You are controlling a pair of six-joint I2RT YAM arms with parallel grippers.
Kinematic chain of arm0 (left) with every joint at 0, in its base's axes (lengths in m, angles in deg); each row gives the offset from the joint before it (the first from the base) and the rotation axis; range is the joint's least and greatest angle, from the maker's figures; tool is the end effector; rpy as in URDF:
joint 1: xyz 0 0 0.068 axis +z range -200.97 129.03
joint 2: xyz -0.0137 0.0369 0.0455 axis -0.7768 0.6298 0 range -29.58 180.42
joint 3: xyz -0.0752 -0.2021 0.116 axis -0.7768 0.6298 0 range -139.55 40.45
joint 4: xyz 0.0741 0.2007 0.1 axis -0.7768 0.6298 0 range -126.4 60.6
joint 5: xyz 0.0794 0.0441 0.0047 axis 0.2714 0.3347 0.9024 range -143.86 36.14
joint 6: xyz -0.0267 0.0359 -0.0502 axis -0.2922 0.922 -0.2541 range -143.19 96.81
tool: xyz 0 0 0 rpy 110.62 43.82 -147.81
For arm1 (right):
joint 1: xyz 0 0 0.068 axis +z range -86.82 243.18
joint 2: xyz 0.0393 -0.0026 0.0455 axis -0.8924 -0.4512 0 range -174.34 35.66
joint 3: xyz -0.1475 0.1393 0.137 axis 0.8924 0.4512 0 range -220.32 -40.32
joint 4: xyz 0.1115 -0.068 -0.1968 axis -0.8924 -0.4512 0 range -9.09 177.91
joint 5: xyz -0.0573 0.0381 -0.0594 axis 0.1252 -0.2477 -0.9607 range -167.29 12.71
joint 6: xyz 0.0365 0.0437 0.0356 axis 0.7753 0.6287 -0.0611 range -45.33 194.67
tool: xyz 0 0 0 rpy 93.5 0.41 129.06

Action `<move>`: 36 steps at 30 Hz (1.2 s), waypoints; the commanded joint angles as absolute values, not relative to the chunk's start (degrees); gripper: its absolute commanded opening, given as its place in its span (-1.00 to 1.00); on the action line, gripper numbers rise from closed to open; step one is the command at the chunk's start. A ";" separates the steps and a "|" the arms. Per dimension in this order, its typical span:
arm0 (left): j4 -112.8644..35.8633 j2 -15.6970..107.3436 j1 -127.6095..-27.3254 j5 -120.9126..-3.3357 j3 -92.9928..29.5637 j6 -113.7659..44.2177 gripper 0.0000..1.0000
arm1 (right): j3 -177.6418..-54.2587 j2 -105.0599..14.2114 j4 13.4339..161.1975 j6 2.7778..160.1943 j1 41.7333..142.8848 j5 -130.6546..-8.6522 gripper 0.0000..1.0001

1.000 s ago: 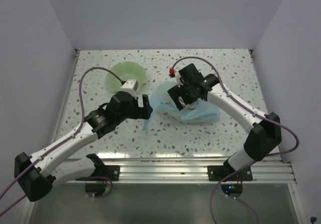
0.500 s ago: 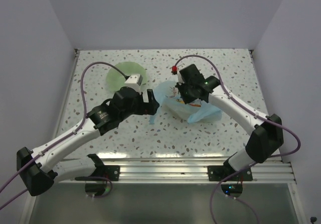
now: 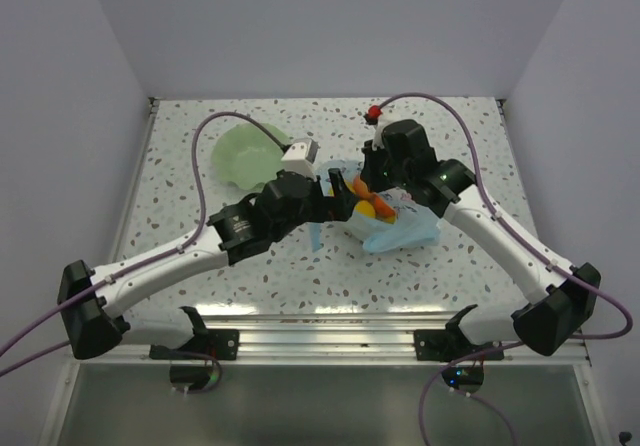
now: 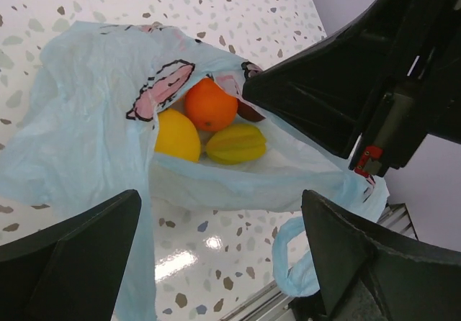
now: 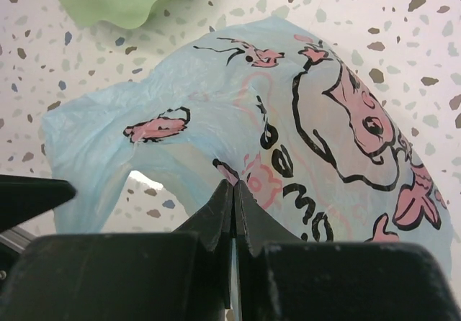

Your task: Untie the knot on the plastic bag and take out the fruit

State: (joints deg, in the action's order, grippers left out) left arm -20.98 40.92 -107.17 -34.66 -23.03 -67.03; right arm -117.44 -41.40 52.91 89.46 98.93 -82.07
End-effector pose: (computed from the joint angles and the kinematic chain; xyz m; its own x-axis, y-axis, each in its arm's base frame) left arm 0.1706 -0.2232 0.3204 -0.5796 -0.3100 -0.7537 0.2970 0.7808 -0.5496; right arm 0.2377 0.1657 0.3298 -0.5838 -0.1068 -0.8049 -0.3908 0.9059 0.1632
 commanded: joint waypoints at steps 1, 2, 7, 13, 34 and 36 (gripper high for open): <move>-29.43 44.33 -108.97 -30.58 -24.67 -70.48 0.98 | -116.96 -40.19 55.13 91.28 99.31 -81.78 -1.00; -30.67 45.03 -109.24 -30.40 -24.59 -70.48 0.96 | -116.70 -40.11 55.30 91.54 99.31 -81.86 -1.00; -38.04 49.78 -109.59 -28.12 -24.24 -69.70 0.77 | -115.03 -38.88 56.01 92.25 99.31 -81.78 -1.00; -45.52 55.22 -109.77 -20.57 -19.41 -69.95 0.52 | -112.83 -37.47 56.36 93.74 99.31 -81.69 -1.00; -44.22 68.33 -104.76 -22.66 0.45 -81.02 0.06 | -112.56 -49.06 61.63 105.78 79.89 -79.58 -1.00; -43.96 67.45 -104.76 -23.71 1.86 -80.94 0.05 | -113.52 -50.91 62.60 107.10 79.01 -79.84 -1.00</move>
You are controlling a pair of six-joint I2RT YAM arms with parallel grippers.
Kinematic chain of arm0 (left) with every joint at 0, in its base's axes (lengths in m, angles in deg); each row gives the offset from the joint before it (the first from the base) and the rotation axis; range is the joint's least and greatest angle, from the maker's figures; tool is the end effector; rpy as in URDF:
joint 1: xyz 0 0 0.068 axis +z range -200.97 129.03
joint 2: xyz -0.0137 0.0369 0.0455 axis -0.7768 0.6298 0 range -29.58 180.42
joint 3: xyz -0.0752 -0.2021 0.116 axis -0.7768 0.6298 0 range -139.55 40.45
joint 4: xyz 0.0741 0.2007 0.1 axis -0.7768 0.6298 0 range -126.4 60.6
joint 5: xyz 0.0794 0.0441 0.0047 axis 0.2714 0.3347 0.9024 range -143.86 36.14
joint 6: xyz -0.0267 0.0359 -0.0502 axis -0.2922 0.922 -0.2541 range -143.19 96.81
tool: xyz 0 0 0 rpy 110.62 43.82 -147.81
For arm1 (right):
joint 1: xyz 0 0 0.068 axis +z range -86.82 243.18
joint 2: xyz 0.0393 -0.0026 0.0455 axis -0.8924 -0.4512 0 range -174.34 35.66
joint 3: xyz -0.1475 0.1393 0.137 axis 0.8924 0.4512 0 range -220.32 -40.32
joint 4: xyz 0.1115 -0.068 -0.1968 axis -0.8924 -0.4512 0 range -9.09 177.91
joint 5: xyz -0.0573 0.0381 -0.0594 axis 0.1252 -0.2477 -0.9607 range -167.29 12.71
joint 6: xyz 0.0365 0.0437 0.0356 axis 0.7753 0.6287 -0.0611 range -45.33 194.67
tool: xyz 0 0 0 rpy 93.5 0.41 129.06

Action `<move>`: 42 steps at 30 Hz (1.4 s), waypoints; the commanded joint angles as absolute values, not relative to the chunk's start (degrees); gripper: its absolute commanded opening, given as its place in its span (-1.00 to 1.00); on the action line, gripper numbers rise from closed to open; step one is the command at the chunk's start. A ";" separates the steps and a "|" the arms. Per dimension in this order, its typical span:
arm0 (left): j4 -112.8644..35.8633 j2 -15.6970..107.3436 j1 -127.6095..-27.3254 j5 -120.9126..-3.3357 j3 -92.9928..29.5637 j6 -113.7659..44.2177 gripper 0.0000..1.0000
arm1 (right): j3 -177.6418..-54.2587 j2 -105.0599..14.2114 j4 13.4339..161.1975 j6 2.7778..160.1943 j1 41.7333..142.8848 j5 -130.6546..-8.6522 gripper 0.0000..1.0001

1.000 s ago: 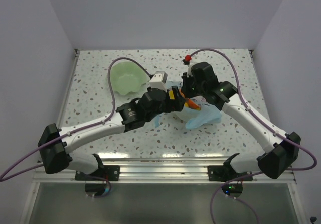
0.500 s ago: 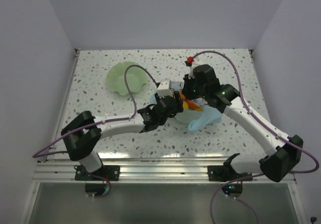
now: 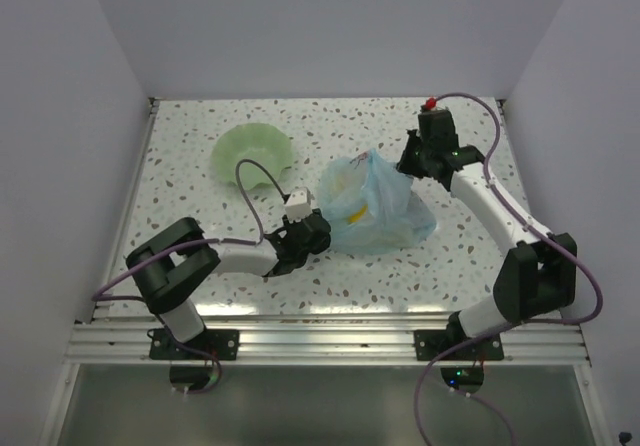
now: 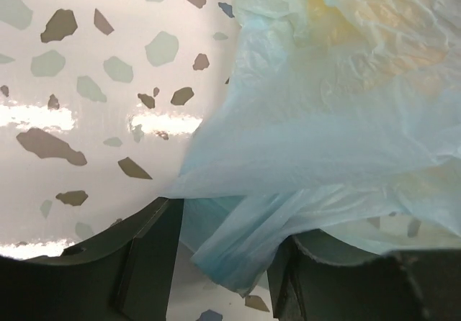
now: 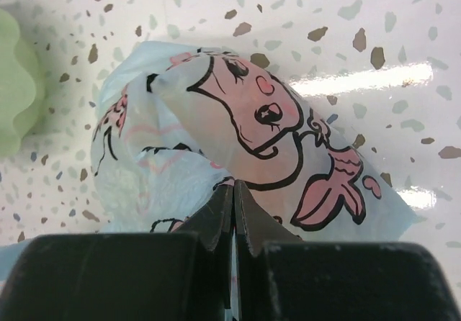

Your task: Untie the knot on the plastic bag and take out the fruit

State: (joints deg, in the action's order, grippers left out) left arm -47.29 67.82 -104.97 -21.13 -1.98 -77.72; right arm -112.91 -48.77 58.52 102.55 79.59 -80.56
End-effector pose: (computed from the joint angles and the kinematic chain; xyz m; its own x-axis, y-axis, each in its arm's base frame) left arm 0.2057 -0.2338 0.1198 -0.6056 -0.3320 -0.7232 -0.0705 0.9276 -0.3668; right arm 0.3066 0.0871 0.2774 -0.6714 0.2889 -0.6824 0.0825 0.9443 0.3186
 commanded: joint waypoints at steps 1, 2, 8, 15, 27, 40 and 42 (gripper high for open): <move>-43.69 67.10 -104.76 -23.98 1.78 -80.59 0.05 | -114.23 -51.79 62.34 107.19 78.92 -80.02 -1.00; -43.34 66.57 -104.76 -24.24 1.61 -79.89 0.04 | -114.93 -52.66 61.29 106.32 78.91 -80.11 -1.00; -40.89 60.51 -105.02 -26.00 -1.38 -75.76 0.15 | -119.50 -48.03 56.91 99.21 79.97 -77.73 0.48; -37.54 57.17 -105.90 -26.09 -6.56 -73.12 0.16 | -125.74 -40.47 49.07 95.59 87.08 -84.66 0.96; -36.84 57.34 -106.16 -26.70 -7.71 -72.68 0.17 | -116.30 -36.51 39.84 98.48 96.14 -90.39 0.95; -37.36 57.43 -104.41 -28.37 -7.09 -73.56 0.18 | -78.82 -22.00 56.07 110.88 73.21 -75.82 -0.94; -37.28 56.56 -103.97 -28.64 -7.01 -73.56 0.18 | -76.98 -23.14 58.37 111.32 72.15 -74.84 -0.99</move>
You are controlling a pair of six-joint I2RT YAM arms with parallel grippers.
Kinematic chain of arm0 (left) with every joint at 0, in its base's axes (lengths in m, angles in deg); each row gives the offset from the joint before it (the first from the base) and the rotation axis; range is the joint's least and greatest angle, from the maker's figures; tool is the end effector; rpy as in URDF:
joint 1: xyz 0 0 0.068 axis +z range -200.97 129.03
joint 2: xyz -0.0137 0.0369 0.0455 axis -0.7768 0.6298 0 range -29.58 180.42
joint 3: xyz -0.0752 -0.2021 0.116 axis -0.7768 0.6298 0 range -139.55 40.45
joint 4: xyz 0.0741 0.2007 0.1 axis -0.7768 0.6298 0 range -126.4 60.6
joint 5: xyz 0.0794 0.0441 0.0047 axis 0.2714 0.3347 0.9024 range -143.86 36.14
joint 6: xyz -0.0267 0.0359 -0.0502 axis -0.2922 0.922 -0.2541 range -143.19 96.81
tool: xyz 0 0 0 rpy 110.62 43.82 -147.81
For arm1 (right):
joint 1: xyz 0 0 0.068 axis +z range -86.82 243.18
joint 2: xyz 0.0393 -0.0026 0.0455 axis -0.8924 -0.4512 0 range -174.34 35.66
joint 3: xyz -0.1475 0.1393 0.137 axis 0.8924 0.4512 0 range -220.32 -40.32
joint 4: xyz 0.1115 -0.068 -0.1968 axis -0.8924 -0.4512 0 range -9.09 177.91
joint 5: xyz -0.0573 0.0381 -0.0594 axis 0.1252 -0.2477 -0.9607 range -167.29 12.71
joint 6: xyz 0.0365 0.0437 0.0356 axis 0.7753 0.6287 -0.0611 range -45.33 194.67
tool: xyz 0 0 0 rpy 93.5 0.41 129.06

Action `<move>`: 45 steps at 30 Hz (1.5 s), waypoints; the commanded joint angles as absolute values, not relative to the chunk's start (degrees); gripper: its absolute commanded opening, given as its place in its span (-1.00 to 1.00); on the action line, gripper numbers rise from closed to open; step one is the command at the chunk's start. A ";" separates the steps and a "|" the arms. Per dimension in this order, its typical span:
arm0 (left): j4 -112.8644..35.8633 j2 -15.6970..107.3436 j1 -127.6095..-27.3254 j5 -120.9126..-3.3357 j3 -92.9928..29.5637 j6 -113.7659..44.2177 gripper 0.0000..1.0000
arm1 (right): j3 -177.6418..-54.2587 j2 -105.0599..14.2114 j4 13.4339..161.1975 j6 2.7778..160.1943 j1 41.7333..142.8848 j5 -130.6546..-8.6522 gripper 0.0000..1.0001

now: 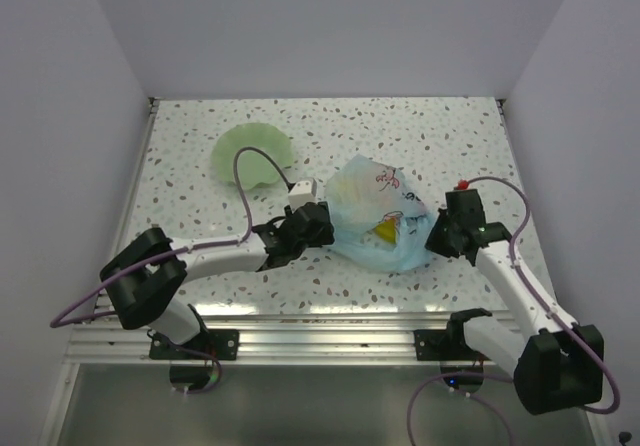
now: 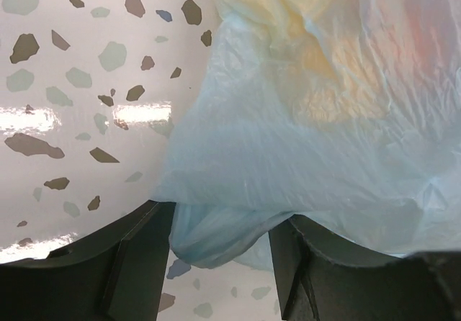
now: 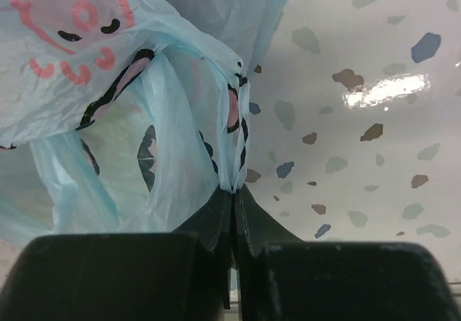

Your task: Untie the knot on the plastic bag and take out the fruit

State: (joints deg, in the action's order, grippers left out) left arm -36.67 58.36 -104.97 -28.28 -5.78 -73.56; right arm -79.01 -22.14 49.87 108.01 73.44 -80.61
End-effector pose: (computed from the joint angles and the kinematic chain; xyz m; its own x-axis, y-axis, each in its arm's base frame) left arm 0.1985 -0.2339 0.1672 -0.6636 -0.2684 -0.6983 0.0446 0.9176 -0.3951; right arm 0.1870 0.0307 0.1906 -0.7713 0.4180 -0.4800 0.3315 0.9076 0.2577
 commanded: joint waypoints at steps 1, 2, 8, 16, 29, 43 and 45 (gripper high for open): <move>-37.10 56.29 -103.71 -28.81 -7.01 -73.47 0.18 | -76.62 -24.71 60.38 111.32 72.06 -74.83 -0.99; -36.84 55.24 -103.53 -28.90 -7.09 -73.38 0.17 | -76.35 -25.59 61.10 111.06 72.06 -74.66 -1.00; -33.23 48.31 -103.88 -31.36 -9.38 -64.96 0.60 | -78.28 -27.19 61.46 107.11 72.06 -73.69 -1.00; -30.77 44.41 -110.73 -29.00 -12.19 -41.85 1.00 | -84.26 -26.48 56.36 101.31 72.15 -73.34 -1.00; -38.74 64.17 -115.66 -13.97 -24.40 -24.09 1.00 | -85.49 -24.99 54.51 100.25 72.23 -72.37 -1.00; -42.55 75.61 -95.19 -12.90 -35.65 -34.08 -0.38 | -78.20 -19.80 52.14 104.02 72.06 -74.04 -1.00; -40.71 77.28 -92.20 -15.00 -38.46 -37.51 -0.44 | -77.41 -19.97 52.23 104.29 72.06 -74.30 -1.00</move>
